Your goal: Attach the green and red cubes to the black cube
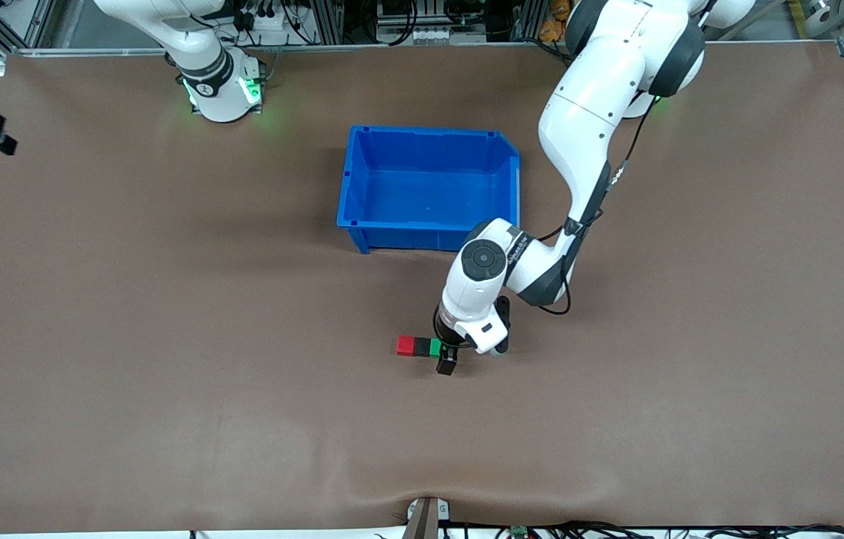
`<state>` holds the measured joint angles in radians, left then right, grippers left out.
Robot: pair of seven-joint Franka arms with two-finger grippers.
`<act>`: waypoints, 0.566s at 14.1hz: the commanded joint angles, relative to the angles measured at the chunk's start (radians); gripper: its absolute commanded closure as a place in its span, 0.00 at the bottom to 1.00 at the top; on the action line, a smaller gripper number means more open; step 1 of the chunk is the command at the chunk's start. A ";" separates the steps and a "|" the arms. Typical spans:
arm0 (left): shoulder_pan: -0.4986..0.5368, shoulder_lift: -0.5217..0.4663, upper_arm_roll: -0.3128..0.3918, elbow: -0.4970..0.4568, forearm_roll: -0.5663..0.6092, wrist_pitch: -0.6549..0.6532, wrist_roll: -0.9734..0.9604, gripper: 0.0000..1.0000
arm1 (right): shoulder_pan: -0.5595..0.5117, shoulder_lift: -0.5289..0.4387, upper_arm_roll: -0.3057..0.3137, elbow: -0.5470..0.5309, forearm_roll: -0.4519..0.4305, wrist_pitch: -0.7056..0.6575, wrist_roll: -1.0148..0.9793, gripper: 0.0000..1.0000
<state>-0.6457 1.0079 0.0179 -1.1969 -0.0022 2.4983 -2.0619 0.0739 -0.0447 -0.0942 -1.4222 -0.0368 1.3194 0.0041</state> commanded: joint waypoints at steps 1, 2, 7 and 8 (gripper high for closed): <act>0.037 -0.081 0.016 -0.010 0.004 -0.071 0.011 0.00 | -0.020 -0.015 0.008 0.002 -0.018 -0.009 -0.016 0.00; 0.050 -0.112 0.022 -0.012 0.004 -0.078 0.011 0.00 | -0.034 -0.017 0.007 0.000 -0.017 -0.009 -0.076 0.00; 0.208 -0.276 0.020 -0.024 0.030 -0.142 0.119 0.00 | -0.055 -0.020 0.005 -0.008 -0.015 -0.022 -0.182 0.00; 0.236 -0.303 0.019 -0.027 0.028 -0.176 0.176 0.00 | -0.055 -0.018 0.008 -0.008 -0.015 -0.026 -0.182 0.00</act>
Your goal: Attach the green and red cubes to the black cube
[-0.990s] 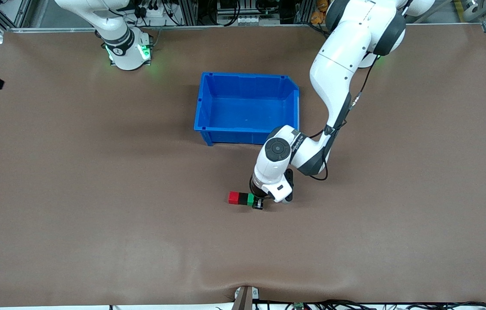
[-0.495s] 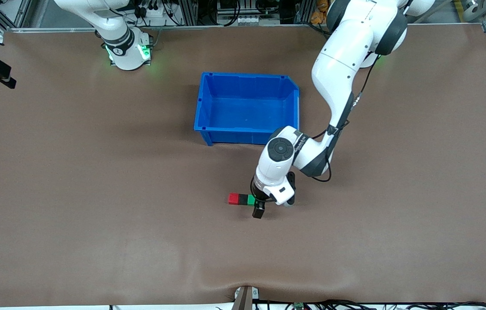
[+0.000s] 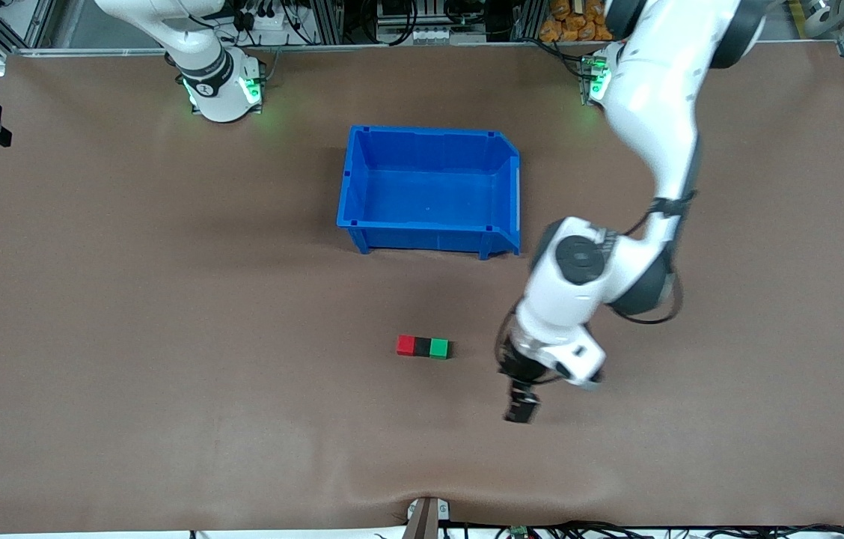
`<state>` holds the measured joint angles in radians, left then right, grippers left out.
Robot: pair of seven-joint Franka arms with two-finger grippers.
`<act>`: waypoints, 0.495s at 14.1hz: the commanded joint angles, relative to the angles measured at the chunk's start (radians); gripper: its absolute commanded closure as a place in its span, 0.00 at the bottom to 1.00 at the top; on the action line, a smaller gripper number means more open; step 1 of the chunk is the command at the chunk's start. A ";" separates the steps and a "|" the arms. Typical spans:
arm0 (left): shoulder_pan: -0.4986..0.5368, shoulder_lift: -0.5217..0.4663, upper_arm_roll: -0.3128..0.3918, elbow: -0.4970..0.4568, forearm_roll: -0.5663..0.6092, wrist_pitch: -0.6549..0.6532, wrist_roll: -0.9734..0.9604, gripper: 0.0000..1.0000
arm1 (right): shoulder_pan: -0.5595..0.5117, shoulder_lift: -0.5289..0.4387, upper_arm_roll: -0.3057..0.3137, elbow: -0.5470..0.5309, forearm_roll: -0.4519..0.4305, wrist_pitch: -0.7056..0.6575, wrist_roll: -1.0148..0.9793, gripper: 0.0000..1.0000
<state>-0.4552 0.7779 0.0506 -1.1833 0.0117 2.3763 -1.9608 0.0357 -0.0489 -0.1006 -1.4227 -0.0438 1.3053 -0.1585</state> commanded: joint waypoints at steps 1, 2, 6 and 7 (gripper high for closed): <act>0.079 -0.106 -0.015 -0.047 0.013 -0.078 0.126 0.00 | -0.017 -0.014 0.018 -0.007 -0.008 -0.012 -0.019 0.00; 0.113 -0.136 -0.018 -0.056 0.007 -0.087 0.176 0.00 | -0.020 -0.014 0.018 -0.007 -0.008 -0.012 -0.019 0.00; 0.202 -0.306 -0.020 -0.191 0.001 -0.100 0.415 0.00 | -0.019 -0.016 0.024 -0.007 -0.008 -0.020 -0.021 0.00; 0.210 -0.357 -0.020 -0.229 0.001 -0.121 0.469 0.00 | -0.025 -0.020 0.036 -0.008 -0.008 -0.023 -0.019 0.00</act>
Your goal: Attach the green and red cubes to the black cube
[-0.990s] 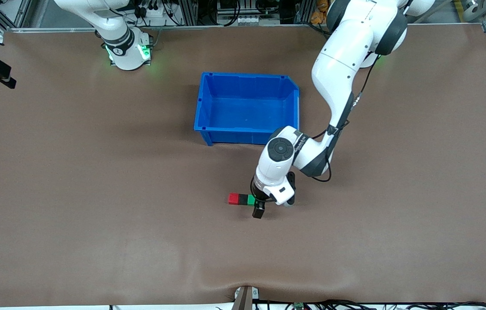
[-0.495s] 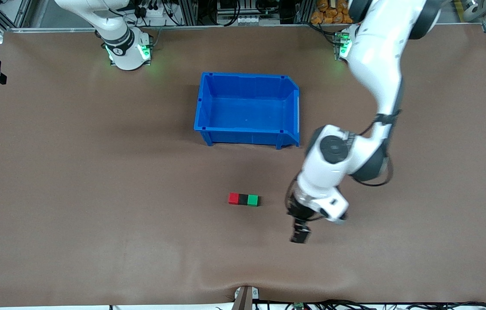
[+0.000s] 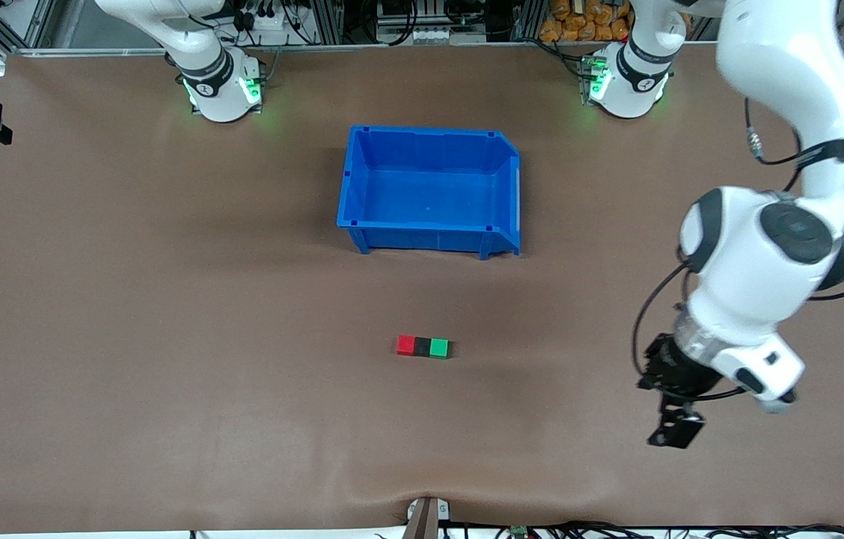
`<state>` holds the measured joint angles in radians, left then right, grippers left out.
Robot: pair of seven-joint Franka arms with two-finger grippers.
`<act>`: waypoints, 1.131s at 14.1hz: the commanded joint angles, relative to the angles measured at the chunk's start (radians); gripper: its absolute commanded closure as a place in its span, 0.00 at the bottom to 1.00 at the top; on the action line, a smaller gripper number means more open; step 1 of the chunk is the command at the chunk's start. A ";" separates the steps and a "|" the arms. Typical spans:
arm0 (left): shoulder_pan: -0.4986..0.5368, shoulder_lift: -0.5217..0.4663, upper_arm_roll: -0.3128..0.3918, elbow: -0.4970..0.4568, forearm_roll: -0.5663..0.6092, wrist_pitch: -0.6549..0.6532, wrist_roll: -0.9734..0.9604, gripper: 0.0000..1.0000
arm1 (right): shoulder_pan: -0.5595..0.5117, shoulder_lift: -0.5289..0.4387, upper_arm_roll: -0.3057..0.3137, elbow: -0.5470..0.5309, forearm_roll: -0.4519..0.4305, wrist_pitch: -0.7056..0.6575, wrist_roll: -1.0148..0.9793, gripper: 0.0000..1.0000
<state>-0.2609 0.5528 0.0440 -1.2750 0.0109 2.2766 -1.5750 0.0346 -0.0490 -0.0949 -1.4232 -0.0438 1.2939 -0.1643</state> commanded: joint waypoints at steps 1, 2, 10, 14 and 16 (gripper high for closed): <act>0.018 -0.186 -0.015 -0.186 0.000 -0.037 0.128 0.00 | -0.031 -0.026 0.034 -0.020 -0.008 -0.012 -0.015 0.00; 0.023 -0.247 -0.016 -0.245 -0.003 -0.042 0.179 0.00 | -0.032 -0.043 0.034 -0.045 -0.008 -0.001 -0.015 0.00; 0.152 -0.487 -0.018 -0.429 -0.022 -0.257 0.775 0.00 | -0.042 -0.065 0.032 -0.075 -0.008 0.028 -0.015 0.00; 0.244 -0.493 -0.078 -0.370 -0.048 -0.423 1.087 0.00 | -0.045 -0.066 0.044 -0.074 -0.007 0.060 -0.015 0.00; 0.239 -0.519 -0.095 -0.365 -0.037 -0.501 1.206 0.00 | -0.048 -0.066 0.043 -0.075 0.013 0.076 -0.015 0.00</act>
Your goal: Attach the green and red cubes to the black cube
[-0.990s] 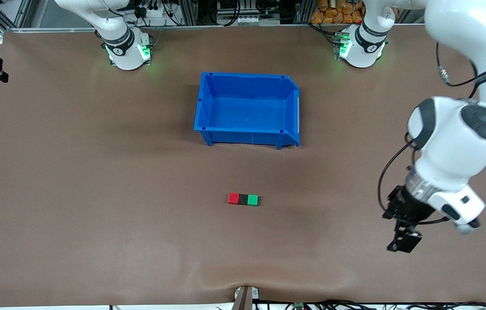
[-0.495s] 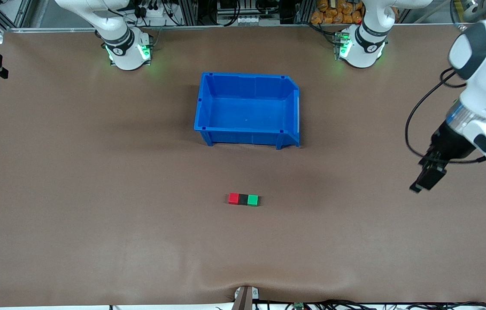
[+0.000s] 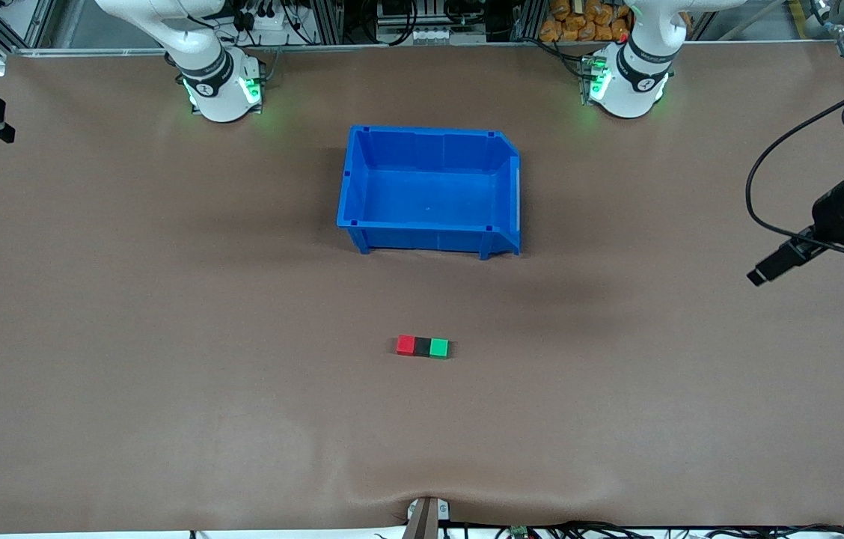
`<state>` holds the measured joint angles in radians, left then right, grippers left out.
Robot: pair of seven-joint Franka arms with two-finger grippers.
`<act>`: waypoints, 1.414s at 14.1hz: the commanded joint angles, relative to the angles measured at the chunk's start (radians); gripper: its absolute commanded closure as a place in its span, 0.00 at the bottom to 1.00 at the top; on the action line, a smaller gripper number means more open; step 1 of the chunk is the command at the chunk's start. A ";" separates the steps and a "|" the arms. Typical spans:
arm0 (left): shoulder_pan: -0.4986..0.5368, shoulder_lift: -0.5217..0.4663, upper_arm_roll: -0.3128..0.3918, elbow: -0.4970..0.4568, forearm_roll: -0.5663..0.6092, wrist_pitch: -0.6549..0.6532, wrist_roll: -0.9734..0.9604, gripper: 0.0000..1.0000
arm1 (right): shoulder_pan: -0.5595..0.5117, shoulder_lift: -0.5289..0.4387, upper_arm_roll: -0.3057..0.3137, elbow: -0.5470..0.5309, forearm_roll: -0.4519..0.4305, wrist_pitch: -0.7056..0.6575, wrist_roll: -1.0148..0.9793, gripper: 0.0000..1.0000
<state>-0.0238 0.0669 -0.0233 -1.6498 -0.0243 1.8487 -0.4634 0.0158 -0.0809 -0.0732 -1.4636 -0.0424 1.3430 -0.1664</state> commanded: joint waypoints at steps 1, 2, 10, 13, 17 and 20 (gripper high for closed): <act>0.001 -0.053 -0.036 0.008 0.000 -0.116 0.156 0.00 | -0.028 -0.034 0.021 -0.035 0.012 0.027 -0.015 0.00; -0.004 -0.073 -0.038 0.007 -0.002 -0.167 0.213 0.00 | -0.030 -0.034 0.023 -0.035 0.012 0.027 -0.015 0.00; -0.005 -0.143 -0.061 -0.001 0.070 -0.259 0.471 0.00 | -0.030 -0.033 0.021 -0.037 0.012 0.019 -0.015 0.00; -0.008 -0.134 -0.061 0.019 0.069 -0.264 0.473 0.00 | -0.030 -0.031 0.023 -0.037 0.012 0.018 -0.015 0.00; -0.016 -0.131 -0.063 0.035 0.069 -0.301 0.477 0.00 | -0.016 -0.026 0.020 -0.037 0.012 0.019 -0.016 0.00; -0.011 -0.134 -0.064 0.036 0.069 -0.335 0.518 0.00 | -0.019 -0.026 0.020 -0.037 0.010 0.018 -0.016 0.00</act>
<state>-0.0349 -0.0584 -0.0856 -1.6244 0.0262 1.5423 0.0171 0.0138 -0.0813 -0.0654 -1.4761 -0.0408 1.3538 -0.1682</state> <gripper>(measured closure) 0.000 0.000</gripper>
